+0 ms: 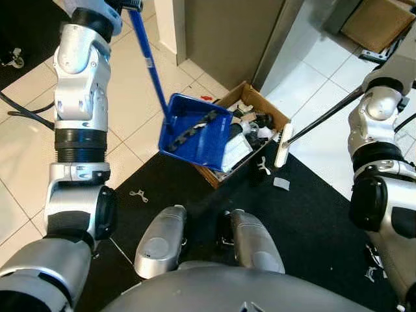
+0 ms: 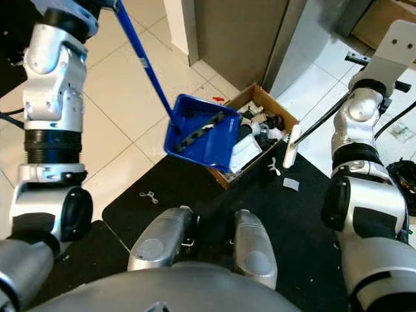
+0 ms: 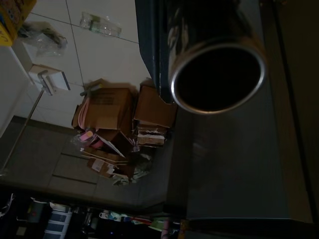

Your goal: Sweep floor

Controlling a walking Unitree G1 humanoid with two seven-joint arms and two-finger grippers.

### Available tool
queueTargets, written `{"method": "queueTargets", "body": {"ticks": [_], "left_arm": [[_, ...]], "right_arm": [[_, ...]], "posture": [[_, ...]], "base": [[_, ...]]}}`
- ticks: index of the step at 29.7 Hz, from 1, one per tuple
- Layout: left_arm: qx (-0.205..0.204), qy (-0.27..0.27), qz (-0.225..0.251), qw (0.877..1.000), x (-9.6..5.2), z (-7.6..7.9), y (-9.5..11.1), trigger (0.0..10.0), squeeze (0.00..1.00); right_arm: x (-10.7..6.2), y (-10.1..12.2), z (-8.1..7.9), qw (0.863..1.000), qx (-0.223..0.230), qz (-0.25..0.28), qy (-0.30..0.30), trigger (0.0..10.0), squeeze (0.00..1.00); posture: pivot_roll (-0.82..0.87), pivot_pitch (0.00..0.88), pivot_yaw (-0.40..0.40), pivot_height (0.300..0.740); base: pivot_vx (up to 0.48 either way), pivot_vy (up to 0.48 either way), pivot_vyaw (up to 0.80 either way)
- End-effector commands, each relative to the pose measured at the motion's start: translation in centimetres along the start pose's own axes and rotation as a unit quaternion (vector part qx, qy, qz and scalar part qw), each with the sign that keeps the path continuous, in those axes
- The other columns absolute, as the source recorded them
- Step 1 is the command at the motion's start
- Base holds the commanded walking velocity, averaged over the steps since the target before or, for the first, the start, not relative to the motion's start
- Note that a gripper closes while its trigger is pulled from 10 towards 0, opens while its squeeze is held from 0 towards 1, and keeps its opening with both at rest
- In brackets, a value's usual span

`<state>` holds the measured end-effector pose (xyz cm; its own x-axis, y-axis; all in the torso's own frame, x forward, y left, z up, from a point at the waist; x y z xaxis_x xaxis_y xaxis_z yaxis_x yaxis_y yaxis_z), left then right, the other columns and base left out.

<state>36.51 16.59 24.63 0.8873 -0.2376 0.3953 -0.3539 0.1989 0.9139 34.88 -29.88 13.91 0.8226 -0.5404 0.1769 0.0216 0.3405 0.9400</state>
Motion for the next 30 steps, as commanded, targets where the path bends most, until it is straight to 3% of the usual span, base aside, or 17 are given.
{"method": "queueTargets", "body": {"ticks": [1,9,20,23,30], "left_arm": [[0.031,-0.022,0.040,0.998,0.8,0.1,1.8,10.0,0.00],[0.093,-0.063,0.040,0.993,2.9,0.5,1.1,10.0,0.00],[0.143,-0.091,0.033,0.985,5.3,1.4,1.1,10.0,0.00],[0.172,-0.115,0.041,0.977,6.1,2.9,1.2,10.0,0.00],[0.185,-0.165,0.060,0.967,6.8,6.2,0.9,10.0,0.00]], "right_arm": [[-0.2,0.2,-0.5,1.000,0.010,0.015,0.011,10.0,0.00],[-1.1,-0.8,-0.8,1.000,-0.002,0.007,0.023,10.0,0.00],[-2.0,-1.5,-0.2,0.999,-0.011,0.025,0.034,10.0,0.00],[-2.2,-1.5,0.0,0.999,-0.009,0.037,0.033,10.0,0.00],[-2.5,-1.4,0.3,0.998,-0.007,0.047,0.031,10.0,0.00]], "posture": [[0.20,0.000,0.012,0.740],[0.17,0.000,0.034,0.740],[0.11,0.000,0.064,0.740],[0.09,0.004,0.076,0.740],[0.06,0.015,0.086,0.740]], "base": [[0.000,0.000,0.00],[0.000,0.000,0.00],[0.000,0.000,0.00],[0.000,0.000,0.00],[0.000,0.000,0.00]]}}
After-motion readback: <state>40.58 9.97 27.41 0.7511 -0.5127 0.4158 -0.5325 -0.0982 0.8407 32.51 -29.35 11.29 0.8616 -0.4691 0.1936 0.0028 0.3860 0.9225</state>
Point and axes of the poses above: a point about 5 cm out from each wrist's last joint towards the gripper, its own x axis pointing out of the wrist towards the gripper, its own y axis along the axis of the wrist's last joint, z = x × y, the point moved 1 cm from there along x, pointing out of the wrist towards the gripper, and after that the axes turned 12 degrees about -x, right-handed, at the moved point
